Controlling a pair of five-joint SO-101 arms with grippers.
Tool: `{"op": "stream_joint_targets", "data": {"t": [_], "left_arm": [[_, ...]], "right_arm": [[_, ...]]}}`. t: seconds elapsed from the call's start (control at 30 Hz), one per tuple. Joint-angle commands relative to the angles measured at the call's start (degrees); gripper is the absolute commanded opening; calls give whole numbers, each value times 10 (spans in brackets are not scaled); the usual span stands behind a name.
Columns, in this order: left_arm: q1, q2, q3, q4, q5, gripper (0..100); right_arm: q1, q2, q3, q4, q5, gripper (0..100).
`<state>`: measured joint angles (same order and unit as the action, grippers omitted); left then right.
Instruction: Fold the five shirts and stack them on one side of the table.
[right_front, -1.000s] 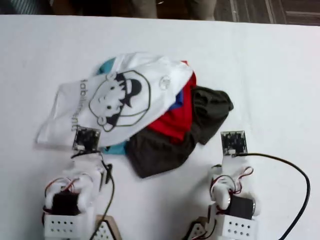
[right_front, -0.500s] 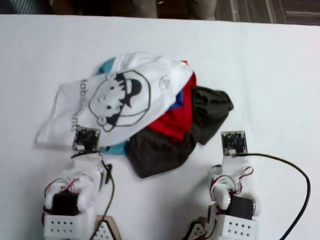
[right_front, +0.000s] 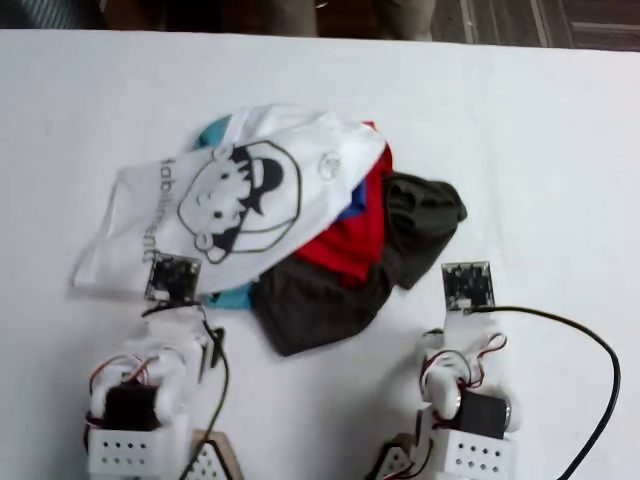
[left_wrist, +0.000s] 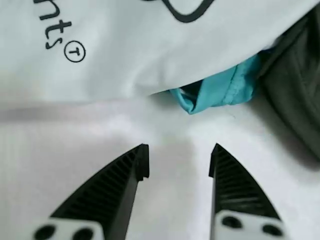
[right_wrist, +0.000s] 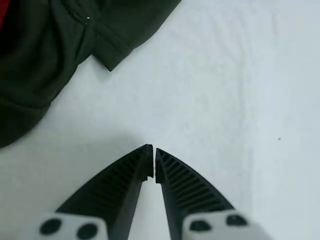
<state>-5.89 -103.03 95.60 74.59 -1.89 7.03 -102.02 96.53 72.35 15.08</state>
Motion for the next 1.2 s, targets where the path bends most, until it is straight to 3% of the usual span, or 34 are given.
{"op": "stream_joint_targets", "data": {"t": [0.0,0.37,1.17], "left_arm": [[6,-12,15,-9,-6,226],[6,-12,15,-9,-6,226],[4,-12,15,-9,-7,228]], "right_arm": [[4,-9,4,3,4,20],[0,-9,4,3,6,20],[-120,-10,4,-26,7,21]]}}
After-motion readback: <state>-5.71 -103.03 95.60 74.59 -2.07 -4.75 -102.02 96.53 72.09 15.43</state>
